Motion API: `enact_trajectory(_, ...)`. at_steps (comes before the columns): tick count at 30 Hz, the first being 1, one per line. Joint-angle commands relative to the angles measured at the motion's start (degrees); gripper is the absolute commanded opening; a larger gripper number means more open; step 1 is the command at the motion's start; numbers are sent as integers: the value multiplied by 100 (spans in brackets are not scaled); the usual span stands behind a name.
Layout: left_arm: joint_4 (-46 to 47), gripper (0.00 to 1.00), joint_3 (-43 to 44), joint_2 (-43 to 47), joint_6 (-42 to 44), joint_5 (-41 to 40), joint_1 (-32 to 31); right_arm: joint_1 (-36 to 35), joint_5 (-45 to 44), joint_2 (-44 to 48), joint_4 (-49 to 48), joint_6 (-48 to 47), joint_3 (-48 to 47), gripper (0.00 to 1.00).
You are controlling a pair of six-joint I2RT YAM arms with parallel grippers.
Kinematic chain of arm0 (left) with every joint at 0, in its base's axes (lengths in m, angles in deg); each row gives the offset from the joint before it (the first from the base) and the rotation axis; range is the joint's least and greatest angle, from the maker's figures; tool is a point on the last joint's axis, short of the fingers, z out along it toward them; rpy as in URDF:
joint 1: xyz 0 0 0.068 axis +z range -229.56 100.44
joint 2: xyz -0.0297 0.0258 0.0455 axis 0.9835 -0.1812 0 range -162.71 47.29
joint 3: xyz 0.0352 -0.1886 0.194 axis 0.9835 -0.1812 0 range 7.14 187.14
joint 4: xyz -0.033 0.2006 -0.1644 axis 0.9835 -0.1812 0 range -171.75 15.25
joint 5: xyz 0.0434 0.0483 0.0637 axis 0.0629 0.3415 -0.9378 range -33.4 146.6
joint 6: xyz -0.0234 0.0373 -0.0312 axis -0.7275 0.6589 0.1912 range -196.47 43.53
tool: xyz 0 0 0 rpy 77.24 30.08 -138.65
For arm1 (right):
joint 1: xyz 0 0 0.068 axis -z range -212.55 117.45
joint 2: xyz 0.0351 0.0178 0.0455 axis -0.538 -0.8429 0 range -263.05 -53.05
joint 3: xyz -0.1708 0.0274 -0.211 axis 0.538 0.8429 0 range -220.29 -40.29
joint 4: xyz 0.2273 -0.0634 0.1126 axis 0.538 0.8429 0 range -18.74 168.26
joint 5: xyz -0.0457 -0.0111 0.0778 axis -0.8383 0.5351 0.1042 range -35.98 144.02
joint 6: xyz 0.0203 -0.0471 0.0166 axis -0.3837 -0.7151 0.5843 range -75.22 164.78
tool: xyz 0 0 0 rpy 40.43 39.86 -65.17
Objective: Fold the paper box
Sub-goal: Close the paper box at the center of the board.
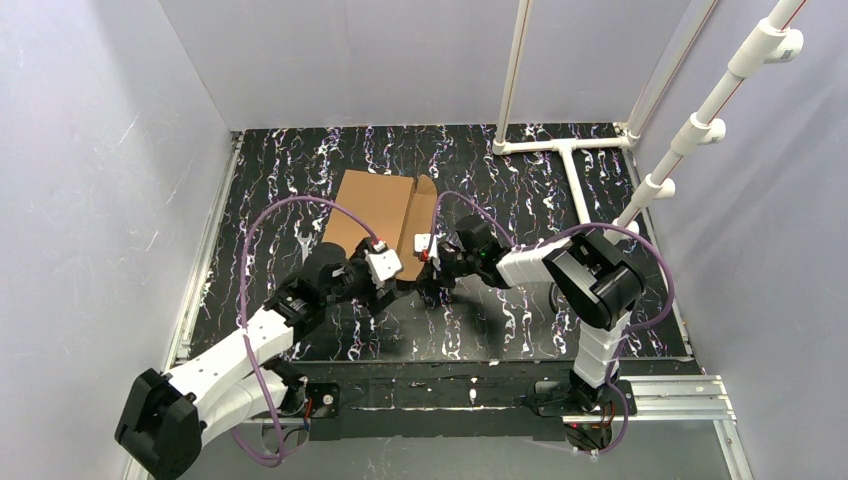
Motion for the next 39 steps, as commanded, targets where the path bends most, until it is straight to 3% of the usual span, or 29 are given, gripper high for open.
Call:
enact_trajectory(1,-944,75,343,-345,2106,439,-2,139,205,-193,416,287,-235,9)
enact_trajectory(4,-1190,61,550,-678,2316,490,0,211,316,-250,500,361,-316,8)
enact_trajectory(7,-975,55,606,-950,2342,526,-6,230,363,-275,553,359,-349,7)
enact_trajectory(11,-627,54,758,-1417,2346,627,-19,237,417,-314,625,369,-404,7)
enact_trajectory(22,249,48,477,-1469,2003,518,-41,398,768,-477,579,664,-523,6)
enact_trajectory(39,347,43,804,-2414,2326,528,-37,583,1066,-718,589,907,-653,6)
